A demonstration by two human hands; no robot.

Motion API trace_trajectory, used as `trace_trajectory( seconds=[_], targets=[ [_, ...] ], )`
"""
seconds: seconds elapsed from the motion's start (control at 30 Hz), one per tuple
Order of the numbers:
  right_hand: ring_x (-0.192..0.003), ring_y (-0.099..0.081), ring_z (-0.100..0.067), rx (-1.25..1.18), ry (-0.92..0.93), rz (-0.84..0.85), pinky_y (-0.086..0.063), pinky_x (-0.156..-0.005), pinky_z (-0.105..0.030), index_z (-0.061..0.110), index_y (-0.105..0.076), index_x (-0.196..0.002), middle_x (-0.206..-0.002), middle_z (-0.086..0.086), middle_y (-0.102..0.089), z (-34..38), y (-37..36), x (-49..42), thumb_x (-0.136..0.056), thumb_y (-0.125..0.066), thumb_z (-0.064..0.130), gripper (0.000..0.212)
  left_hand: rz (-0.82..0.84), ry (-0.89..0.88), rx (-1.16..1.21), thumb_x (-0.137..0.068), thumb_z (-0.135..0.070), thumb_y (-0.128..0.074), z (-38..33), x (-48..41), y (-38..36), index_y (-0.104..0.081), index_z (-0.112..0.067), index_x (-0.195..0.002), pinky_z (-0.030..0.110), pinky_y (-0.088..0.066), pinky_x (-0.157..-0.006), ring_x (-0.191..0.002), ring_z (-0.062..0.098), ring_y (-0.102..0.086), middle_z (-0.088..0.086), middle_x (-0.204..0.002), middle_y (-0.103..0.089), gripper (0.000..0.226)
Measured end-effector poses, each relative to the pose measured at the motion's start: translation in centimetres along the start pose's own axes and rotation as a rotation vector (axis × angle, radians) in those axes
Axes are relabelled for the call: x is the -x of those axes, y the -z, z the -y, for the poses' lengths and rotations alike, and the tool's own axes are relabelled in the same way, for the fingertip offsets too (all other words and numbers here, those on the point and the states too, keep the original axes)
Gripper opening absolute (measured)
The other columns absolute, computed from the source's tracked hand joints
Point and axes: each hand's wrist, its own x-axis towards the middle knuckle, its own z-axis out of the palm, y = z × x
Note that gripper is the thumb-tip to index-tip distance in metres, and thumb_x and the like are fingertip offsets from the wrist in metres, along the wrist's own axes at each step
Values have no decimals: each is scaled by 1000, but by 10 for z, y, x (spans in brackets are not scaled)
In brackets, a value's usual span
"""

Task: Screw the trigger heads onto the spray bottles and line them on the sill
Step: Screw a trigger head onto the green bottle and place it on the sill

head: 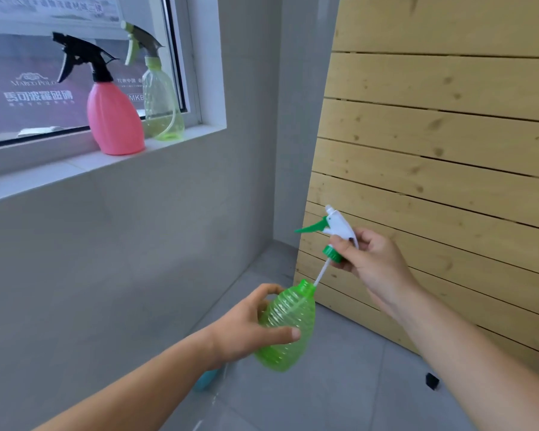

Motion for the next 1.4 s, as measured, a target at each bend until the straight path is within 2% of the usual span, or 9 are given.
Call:
trace_trajectory(
  seconds=[0.2,0.4,0.6,0.8,0.97,1.07,1.2,1.3,1.4],
  targets=[
    [-85,-71,-17,8,-69,159,-59,-79,-34,9,-64,-100,-88,-7,-76,-11,-7,2,-91,-65,7,9,64,19,95,-75,-29,-88,-4,-2,-3,-56,-28,-130,37,-59,-82,-98,22,-73,18,-122,-73,64],
    [-89,-73,-25,97,-85,313,-60,-85,-36,2,-60,-114,-101,-17,-77,-13,-11,-2,-87,-69,5,28,58,46,150,-89,-14,-79,-6,-3,-2,-58,-24,-129,21,-54,-58,-81,14,-74,-2,-97,-78,47],
    [-91,-71,-24,166,-75,385,-57,-92,-45,7,-58,-116,-103,-15,-76,-22,-17,-5,-92,-64,11,25,57,68,153,-85,-18,-83,-5,-2,2,-58,-28,-128,25,-56,-60,-89,19,-74,11,-115,-77,51],
    [-96,-69,-18,242,-33,547,-55,-83,-33,14,-57,-121,-105,-9,-74,-23,-10,-8,-84,-67,16,38,65,71,156,-87,-16,-81,-5,0,10,-61,-29,-127,35,-61,-74,-97,21,-75,4,-111,-78,46],
    [-90,-68,-12,406,14,446,-54,-82,-35,22,-59,-113,-97,5,-72,-35,-16,-10,-82,-73,39,39,83,83,132,-81,-28,-85,-5,-3,9,-61,-30,-131,50,-59,-90,-114,36,-73,10,-124,-75,55],
    [-94,-68,-12,398,3,450,-56,-84,-32,27,-58,-111,-102,4,-70,-35,-14,-10,-85,-71,38,31,111,92,116,-80,-30,-86,-8,-6,12,-59,-30,-135,43,-62,-80,-109,30,-76,4,-123,-77,61],
    [-84,-66,-8,204,-57,576,-53,-73,-23,7,-57,-113,-94,2,-67,-28,-6,-13,-91,-65,10,23,118,79,111,-79,-29,-83,-15,-6,15,-59,-27,-135,28,-59,-61,-90,17,-77,-2,-113,-79,61],
    [-82,-65,4,355,-12,482,-51,-72,-20,21,-56,-118,-94,16,-65,-37,-13,-13,-90,-67,32,32,99,107,102,-87,-24,-81,-13,-7,11,-55,-27,-139,28,-59,-62,-90,17,-78,-2,-112,-79,59],
    [-94,-66,-9,319,-65,523,-54,-83,-29,23,-57,-115,-101,3,-67,-40,-12,-15,-85,-69,36,35,75,113,90,-86,-23,-82,-10,-7,12,-54,-27,-141,35,-61,-70,-96,20,-78,1,-117,-78,61]
  ],
)
